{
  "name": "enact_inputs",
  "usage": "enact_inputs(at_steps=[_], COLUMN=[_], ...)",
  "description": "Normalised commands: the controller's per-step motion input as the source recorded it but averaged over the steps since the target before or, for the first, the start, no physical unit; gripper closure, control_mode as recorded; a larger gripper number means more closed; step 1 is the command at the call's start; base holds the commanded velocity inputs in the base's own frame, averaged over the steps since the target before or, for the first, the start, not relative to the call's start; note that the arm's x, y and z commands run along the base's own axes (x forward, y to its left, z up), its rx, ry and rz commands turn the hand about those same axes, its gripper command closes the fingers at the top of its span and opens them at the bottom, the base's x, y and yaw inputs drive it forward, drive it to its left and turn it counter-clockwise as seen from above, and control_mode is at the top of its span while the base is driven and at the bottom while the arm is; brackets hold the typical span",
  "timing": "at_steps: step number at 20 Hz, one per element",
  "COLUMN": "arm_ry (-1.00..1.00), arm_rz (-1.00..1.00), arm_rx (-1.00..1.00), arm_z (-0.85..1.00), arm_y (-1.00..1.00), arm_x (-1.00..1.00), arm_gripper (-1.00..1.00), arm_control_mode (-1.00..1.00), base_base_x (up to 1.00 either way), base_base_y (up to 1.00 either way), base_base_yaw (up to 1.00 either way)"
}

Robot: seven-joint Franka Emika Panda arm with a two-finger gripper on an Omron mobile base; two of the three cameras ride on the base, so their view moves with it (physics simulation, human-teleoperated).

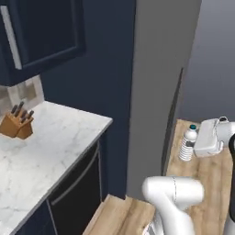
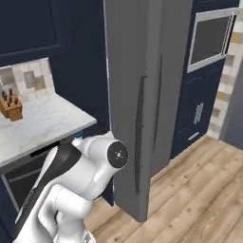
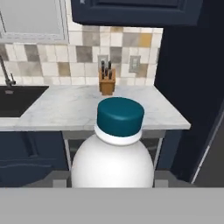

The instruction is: Take the bottled waters from the counter and place them in the freezer to freeze. Close the freezer door after placing the bottles.

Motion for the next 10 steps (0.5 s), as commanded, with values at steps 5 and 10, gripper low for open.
enact_inputs(at_steps=[5,10], arm_ry=[0.00,0.00], arm_rz=[0.00,0.00], arm_rx=[0.00,0.00], arm_z=[0.00,0.00], arm_y=[0.00,0.00], arm_x=[0.00,0.00], arm_gripper=[1.00,1.00], arm_control_mode=[1.00,1.00], base_base_x=[-0.07,-0.08], base_base_y=[-0.30,-0.47], base_base_yaw=[-0.80,-0.73])
